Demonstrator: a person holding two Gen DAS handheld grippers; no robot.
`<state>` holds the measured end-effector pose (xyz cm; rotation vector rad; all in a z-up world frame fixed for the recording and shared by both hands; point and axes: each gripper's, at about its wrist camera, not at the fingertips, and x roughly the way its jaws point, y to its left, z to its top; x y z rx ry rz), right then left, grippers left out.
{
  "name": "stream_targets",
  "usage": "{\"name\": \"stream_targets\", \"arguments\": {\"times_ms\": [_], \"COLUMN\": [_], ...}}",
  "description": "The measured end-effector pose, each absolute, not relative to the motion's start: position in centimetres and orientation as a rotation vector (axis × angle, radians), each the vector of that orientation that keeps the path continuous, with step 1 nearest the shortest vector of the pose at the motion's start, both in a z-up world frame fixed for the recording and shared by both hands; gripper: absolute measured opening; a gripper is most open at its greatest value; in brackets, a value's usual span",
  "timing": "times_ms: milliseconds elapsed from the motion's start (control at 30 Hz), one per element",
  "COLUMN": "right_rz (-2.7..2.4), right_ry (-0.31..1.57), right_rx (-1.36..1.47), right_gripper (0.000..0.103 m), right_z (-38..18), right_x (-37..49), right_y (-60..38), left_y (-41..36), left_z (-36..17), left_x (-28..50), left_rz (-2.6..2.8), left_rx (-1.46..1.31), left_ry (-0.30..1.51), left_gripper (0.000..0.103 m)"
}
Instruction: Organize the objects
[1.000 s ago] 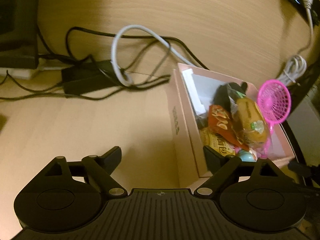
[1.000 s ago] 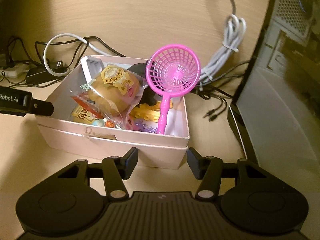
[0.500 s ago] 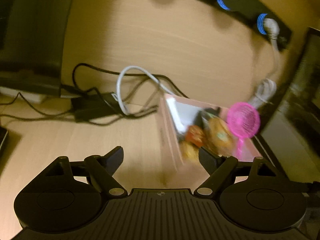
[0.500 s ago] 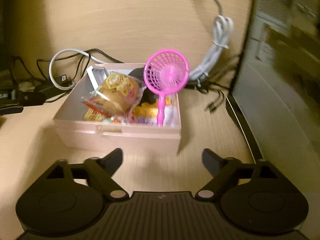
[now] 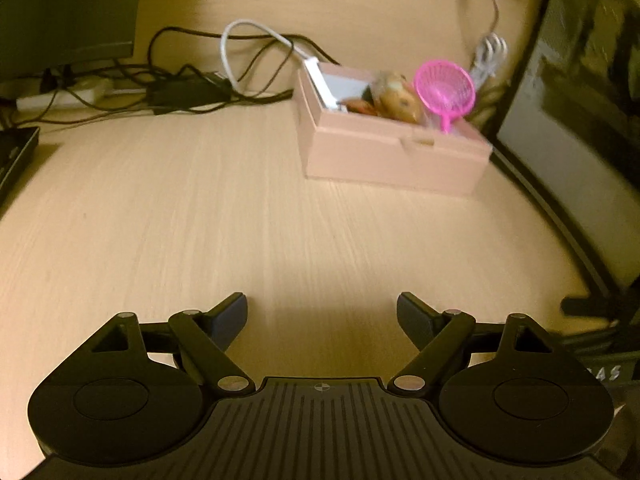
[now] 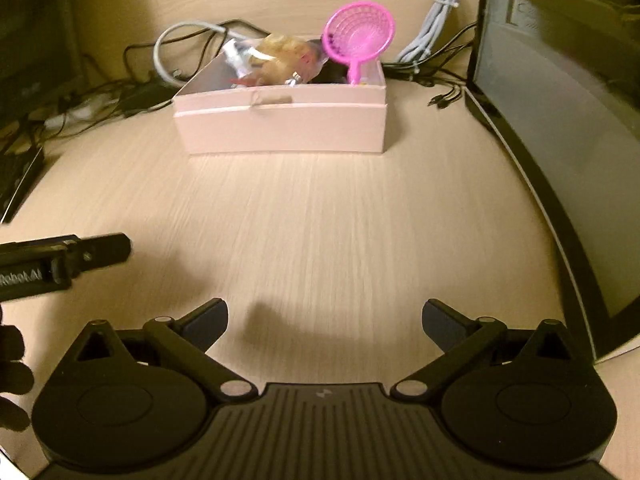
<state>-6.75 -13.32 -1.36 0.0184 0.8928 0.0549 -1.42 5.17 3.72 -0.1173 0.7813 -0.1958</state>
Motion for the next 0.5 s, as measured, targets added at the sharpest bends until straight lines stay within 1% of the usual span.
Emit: {"name": "stream_targets", "arguments": {"times_ms": [100,167,300,500], "right_rz": [0.057,0.054,0.013,-0.016], "right_ry": [0.889,0.920,0.896,0.803], "right_rx": [-0.009,-0.021,-0.004,0.010], "right_gripper": [0.103,0.103,0.103,0.103], "right_z": [-1.9,-2.8,-3.0,-3.6], "right_x": [-7.4,-7.1,-6.6,-4.6], "right_y": [-13.4,-13.8,-14.7,-15.6], "left_y": [4.5,4.1,3.0,1.0], "left_z": [3.2,3.1,2.6,1.9], "left_x": [-1.6,-1.5,-0.5,0.6], "left_rz": [-0.179,-0.166,-0.163,-0.139], "left_rx": [-0.098,-0.091,-0.070,0.023], "left_ry": [0.754,0.738,0.701,0.670], "left_gripper": [0.087,0.087,0.087,0.088]}}
